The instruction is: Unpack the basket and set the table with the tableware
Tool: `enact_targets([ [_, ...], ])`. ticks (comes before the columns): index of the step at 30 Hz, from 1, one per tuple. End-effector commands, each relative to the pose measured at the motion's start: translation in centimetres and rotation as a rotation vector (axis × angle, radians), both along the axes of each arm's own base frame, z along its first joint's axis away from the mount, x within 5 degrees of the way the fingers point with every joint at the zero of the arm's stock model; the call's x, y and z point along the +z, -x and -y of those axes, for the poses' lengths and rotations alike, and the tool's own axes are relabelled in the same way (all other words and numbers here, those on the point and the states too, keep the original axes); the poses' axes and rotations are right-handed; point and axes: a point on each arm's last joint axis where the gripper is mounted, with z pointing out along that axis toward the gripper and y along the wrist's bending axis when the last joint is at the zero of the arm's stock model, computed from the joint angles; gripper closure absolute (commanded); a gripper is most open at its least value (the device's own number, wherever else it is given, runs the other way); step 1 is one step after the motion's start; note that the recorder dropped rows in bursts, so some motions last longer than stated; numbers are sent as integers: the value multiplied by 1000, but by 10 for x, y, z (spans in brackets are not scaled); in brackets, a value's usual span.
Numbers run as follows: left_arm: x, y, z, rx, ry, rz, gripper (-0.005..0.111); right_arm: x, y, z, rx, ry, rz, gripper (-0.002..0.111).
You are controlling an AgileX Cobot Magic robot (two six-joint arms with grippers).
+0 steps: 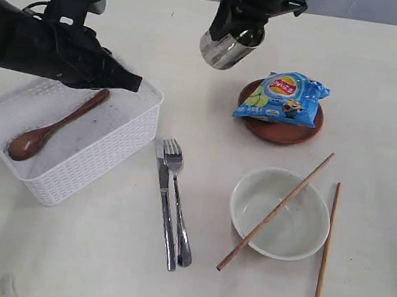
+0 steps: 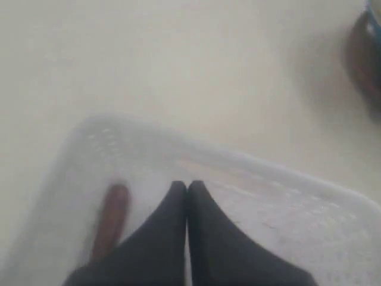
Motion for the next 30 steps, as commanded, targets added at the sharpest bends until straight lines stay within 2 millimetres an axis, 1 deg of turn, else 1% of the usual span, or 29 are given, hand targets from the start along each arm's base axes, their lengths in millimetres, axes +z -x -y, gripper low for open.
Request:
enact_targets([
  [1,-5,-1,-19,143,-53,3,107,-29,-6,-32,78,196,-55,109],
  [5,-6,-4,-28,163,0,-24,107,-38,-7,-55,131,342,54,109],
  [7,-6,-5,-33,170,28,-38,107,-39,-6,-63,139,342,67,109],
  [10,-6,-7,-38,183,68,-57,107,-45,-4,-70,132,287,20,109],
  [13,-6,-8,-41,190,81,-62,107,-60,-5,-73,129,288,-20,109],
  [16,-6,-7,-40,181,89,-67,107,-70,-5,-73,107,293,-54,109],
  [25,-6,-8,-41,193,92,-68,107,-75,-3,-76,128,269,-76,108],
  [27,-6,-8,-41,193,92,-68,107,-78,-3,-78,128,255,-92,102],
  [28,-6,-8,-41,193,92,-68,107,-78,-3,-78,128,255,-93,95],
  [30,-6,-8,-41,194,93,-68,107,-77,-3,-78,128,253,-89,78],
])
